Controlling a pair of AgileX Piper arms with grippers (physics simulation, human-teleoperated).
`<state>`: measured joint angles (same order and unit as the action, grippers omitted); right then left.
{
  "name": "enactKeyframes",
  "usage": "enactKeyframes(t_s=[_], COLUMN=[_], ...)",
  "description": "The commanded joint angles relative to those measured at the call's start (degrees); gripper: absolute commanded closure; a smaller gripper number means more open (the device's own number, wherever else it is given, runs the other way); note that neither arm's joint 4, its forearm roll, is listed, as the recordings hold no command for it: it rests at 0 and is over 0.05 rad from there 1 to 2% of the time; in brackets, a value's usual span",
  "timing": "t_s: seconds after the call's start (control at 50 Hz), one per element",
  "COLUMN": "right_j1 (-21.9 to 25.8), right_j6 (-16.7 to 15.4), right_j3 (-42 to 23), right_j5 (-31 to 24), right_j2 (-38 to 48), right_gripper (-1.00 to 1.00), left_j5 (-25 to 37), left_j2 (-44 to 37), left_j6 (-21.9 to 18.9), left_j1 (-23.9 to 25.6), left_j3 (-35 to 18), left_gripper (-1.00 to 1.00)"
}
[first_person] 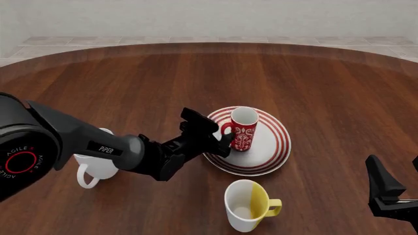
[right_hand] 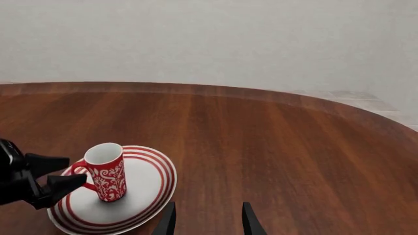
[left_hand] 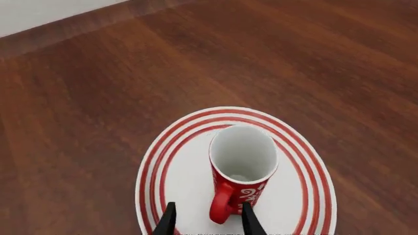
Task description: Pick up the red mug and put it on the plate
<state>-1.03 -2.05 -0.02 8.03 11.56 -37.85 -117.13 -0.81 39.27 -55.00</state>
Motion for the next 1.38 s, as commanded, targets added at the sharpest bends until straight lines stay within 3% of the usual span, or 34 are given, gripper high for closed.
enactKeyframes(t_s=[0.02, 0.4, 0.62, 0.84, 1.08, 1.24, 1.38], right_j1=[-0.2, 0.0, 0.3, 0.7, 1.4, 1.8, 1.8], right_j6=[0.1, 0.0, -0.3, -0.8, -1.6, -1.9, -1.9], right_j3=[0.0, 0.0, 0.0, 0.0, 0.0, 0.0, -0.1], right_j5=[-0.1, -0.1, -1.1, -4.5, -9.2, -8.9, -8.4], right_j2=[-0.1, 0.0, -1.3, -5.4, -11.3, -11.5, -11.5], right_gripper=[-1.0, -1.0, -1.0, -1.0, -1.0, -1.0, -1.0], left_j5=[-0.5, -0.6, -1.0, 1.3, 7.6, 15.8, 27.9], left_j2=[0.3, 3.2, 12.1, 28.6, 48.7, 64.8, 83.5], left_j6=[-1.3, -1.0, 0.8, 2.9, 1.9, 1.4, 1.7], left_j1=[0.5, 0.0, 2.0, 5.6, 7.5, 7.1, 5.8], left_j3=[0.9, 2.7, 9.7, 20.3, 31.2, 36.7, 40.3], left_gripper=[-1.0, -1.0, -1.0, -1.0, -1.0, -1.0, -1.0])
